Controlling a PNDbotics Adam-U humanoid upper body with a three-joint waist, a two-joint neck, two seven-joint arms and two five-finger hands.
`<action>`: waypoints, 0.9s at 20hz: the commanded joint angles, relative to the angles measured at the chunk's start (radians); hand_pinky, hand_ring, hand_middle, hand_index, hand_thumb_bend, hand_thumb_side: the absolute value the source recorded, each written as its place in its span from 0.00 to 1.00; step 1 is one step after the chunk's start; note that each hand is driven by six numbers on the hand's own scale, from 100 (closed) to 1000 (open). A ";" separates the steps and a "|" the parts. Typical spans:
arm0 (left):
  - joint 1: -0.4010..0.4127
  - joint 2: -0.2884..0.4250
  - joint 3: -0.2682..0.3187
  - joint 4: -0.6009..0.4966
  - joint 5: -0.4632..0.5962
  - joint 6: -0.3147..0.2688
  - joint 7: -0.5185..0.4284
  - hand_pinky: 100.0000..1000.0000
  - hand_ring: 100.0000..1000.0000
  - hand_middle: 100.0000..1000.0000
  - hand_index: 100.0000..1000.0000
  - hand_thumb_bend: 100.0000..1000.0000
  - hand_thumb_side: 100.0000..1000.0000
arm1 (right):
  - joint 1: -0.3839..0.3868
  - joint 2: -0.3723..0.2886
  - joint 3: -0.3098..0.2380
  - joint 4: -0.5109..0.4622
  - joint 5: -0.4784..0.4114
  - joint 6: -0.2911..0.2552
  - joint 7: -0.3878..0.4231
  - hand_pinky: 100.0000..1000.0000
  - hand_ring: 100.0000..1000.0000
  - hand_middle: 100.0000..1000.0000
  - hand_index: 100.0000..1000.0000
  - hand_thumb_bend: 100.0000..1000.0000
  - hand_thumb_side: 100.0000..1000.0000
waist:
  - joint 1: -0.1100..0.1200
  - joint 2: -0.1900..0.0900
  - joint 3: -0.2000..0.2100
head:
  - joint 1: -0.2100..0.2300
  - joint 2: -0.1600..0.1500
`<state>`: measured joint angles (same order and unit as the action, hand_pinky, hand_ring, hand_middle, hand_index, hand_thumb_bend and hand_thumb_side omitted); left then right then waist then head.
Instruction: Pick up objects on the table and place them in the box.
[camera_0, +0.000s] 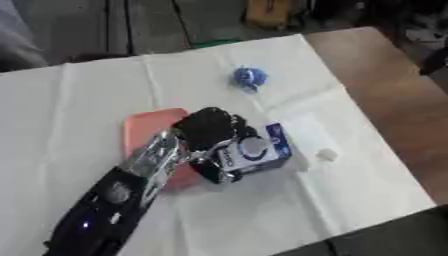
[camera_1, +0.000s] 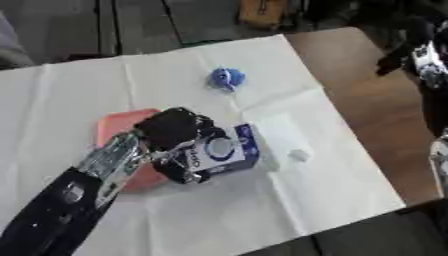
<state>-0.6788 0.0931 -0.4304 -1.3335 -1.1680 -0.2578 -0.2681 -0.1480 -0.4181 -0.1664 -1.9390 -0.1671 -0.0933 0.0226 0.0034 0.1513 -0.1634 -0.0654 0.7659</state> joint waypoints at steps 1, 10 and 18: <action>-0.005 0.052 0.080 -0.101 0.124 0.075 -0.028 0.49 0.36 0.42 0.83 0.00 0.18 | -0.003 -0.022 -0.014 -0.009 0.006 -0.001 -0.006 0.40 0.44 0.71 0.92 0.19 0.60 | -0.007 -0.011 0.004 | -0.011 0.004; 0.083 0.318 0.210 -0.330 0.329 0.189 -0.202 0.52 0.40 0.46 0.85 0.12 0.27 | 0.003 -0.026 -0.022 -0.009 0.011 -0.002 -0.016 0.40 0.44 0.71 0.92 0.19 0.60 | -0.005 -0.013 0.025 | -0.036 0.004; 0.160 0.327 0.224 -0.268 0.230 0.189 -0.203 0.52 0.42 0.49 0.86 0.16 0.34 | 0.004 -0.024 -0.023 -0.009 0.012 -0.002 -0.018 0.40 0.44 0.71 0.92 0.18 0.60 | -0.008 -0.010 0.029 | -0.040 0.004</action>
<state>-0.5083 0.4038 -0.2233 -1.5976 -0.9240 -0.0720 -0.4785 -0.1394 -0.4181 -0.1787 -1.9388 -0.1599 -0.0952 0.0077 -0.0030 0.1512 -0.1352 -0.1031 0.7659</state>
